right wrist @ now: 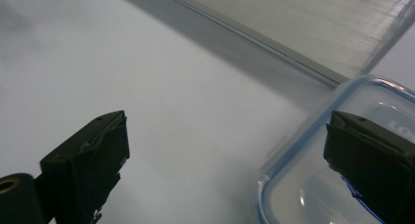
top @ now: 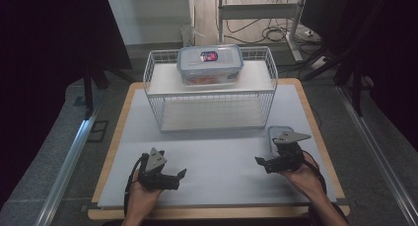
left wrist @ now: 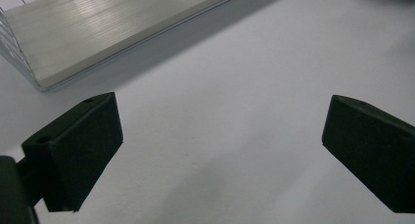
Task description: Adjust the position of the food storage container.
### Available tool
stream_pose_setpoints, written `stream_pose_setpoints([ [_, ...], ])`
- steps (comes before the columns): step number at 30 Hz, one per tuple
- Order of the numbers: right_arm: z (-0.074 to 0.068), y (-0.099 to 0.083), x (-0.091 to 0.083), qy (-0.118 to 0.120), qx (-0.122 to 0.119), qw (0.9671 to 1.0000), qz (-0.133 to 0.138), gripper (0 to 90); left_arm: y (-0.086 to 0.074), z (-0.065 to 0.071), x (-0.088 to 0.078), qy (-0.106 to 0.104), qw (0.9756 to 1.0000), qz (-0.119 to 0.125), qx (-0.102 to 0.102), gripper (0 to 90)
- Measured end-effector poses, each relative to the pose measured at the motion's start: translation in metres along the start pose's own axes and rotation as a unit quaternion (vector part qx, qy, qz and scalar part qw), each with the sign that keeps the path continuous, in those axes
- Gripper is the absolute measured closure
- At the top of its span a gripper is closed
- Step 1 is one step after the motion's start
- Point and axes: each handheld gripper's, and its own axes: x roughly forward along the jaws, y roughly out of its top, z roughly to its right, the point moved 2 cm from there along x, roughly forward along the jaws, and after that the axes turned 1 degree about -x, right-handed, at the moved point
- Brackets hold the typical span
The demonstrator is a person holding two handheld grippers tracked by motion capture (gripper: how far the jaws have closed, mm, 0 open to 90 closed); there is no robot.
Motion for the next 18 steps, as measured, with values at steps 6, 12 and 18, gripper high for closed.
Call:
stream_pose_setpoints([
  [6,0.005,0.000,0.001,-0.003,0.012,0.9999,-0.008,5.5,0.000,0.000,0.001,-0.002,1.0000,-0.001,-0.001,1.4],
  [12,0.019,0.001,-0.010,-0.026,0.020,0.9995,-0.005,36.7,-0.001,0.001,0.003,-0.003,1.0000,-0.006,0.003,1.5],
  [18,0.038,-0.001,-0.021,-0.031,0.032,0.9990,0.006,67.4,-0.001,0.001,0.003,-0.005,1.0000,-0.006,0.004,1.7],
])
